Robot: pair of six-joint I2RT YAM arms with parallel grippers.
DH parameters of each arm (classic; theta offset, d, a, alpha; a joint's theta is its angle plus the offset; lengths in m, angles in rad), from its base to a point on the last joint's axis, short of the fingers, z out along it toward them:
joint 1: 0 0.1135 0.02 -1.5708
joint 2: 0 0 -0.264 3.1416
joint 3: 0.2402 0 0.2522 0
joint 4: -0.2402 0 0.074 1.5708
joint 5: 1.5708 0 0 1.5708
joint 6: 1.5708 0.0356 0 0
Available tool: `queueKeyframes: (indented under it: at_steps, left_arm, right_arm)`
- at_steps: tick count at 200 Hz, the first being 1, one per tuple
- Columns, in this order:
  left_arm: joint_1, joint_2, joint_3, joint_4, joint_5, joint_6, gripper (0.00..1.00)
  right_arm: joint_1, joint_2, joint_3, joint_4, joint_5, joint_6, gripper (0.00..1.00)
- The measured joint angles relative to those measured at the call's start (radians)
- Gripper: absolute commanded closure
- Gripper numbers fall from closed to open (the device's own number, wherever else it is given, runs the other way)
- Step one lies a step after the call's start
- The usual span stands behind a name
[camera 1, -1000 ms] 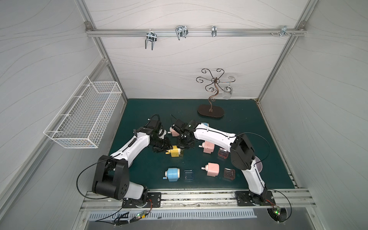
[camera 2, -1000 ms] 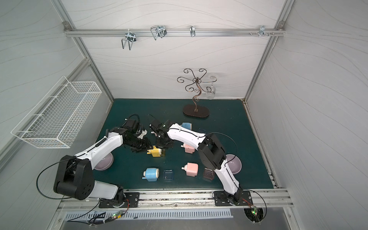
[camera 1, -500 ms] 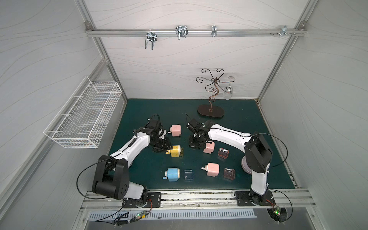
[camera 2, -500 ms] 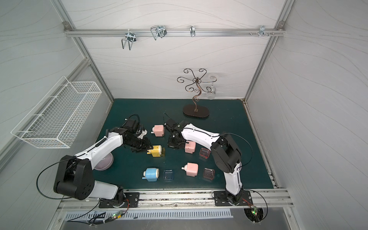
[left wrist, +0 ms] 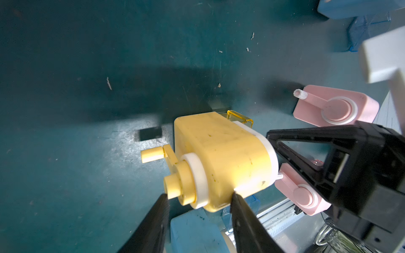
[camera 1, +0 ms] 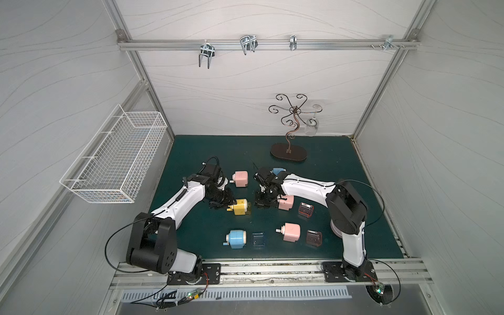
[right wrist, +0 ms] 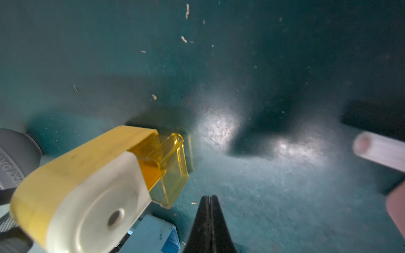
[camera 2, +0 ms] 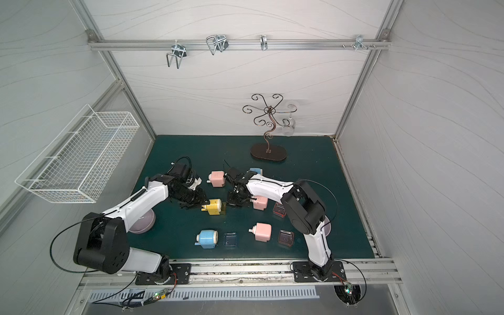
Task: Put the tray back into the pencil sharpener
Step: Close the container of the pencil sharpener.
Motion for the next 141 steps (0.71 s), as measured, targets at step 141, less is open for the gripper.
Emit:
queueKeyframes:
  at_steps: [141]
  left_arm:
    - [0.000, 0.000, 0.000, 0.000, 0.000, 0.000, 0.51]
  right_arm:
    - [0.000, 0.061, 0.008, 0.085, -0.074, -0.006, 1.00]
